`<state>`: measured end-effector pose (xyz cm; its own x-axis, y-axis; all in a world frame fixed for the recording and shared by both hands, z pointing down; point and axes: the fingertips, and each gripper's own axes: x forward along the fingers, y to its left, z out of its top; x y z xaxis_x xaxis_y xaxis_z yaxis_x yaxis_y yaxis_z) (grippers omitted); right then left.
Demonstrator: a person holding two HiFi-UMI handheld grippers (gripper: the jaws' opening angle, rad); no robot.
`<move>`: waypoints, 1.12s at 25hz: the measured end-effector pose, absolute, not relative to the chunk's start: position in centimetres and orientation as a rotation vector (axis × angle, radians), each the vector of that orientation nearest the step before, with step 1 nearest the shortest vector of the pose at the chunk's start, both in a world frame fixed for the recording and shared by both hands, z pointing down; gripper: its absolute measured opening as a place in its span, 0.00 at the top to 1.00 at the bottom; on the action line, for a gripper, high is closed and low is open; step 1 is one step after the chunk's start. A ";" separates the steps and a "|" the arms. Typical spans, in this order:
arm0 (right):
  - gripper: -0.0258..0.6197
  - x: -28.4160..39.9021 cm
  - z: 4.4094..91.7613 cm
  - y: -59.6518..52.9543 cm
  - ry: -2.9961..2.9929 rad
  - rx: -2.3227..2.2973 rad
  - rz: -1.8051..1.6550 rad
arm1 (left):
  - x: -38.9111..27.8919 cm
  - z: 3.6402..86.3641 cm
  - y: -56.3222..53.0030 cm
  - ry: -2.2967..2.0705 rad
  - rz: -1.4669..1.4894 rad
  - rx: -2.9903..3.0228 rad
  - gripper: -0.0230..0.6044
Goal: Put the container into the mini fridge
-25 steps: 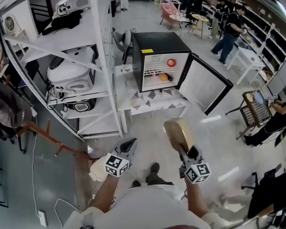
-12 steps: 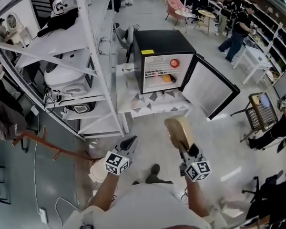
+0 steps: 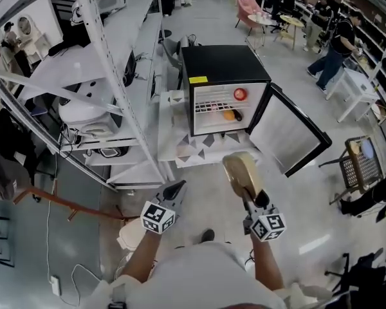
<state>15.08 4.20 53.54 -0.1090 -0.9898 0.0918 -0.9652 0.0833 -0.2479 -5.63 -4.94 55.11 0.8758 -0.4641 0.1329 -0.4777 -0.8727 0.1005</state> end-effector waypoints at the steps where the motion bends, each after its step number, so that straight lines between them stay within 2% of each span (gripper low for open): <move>1: 0.61 15.6 53.6 3.6 2.245 -2.019 -0.380 | -5.1 55.1 -5.3 -0.745 0.161 2.914 0.96; 10: 0.61 20.4 54.8 0.5 2.283 -1.972 -0.425 | -0.6 55.6 -7.2 -0.800 0.183 2.891 0.96; 28: 0.61 23.6 56.4 -6.3 2.286 -2.028 -0.491 | 2.5 56.4 -14.4 -0.793 0.177 2.870 0.96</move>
<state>23.57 -6.31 56.37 -0.1407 -0.9748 0.1732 -0.9600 0.0915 -0.2646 2.45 -14.43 56.40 0.8527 -0.4987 0.1553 -0.5174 -0.8472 0.1206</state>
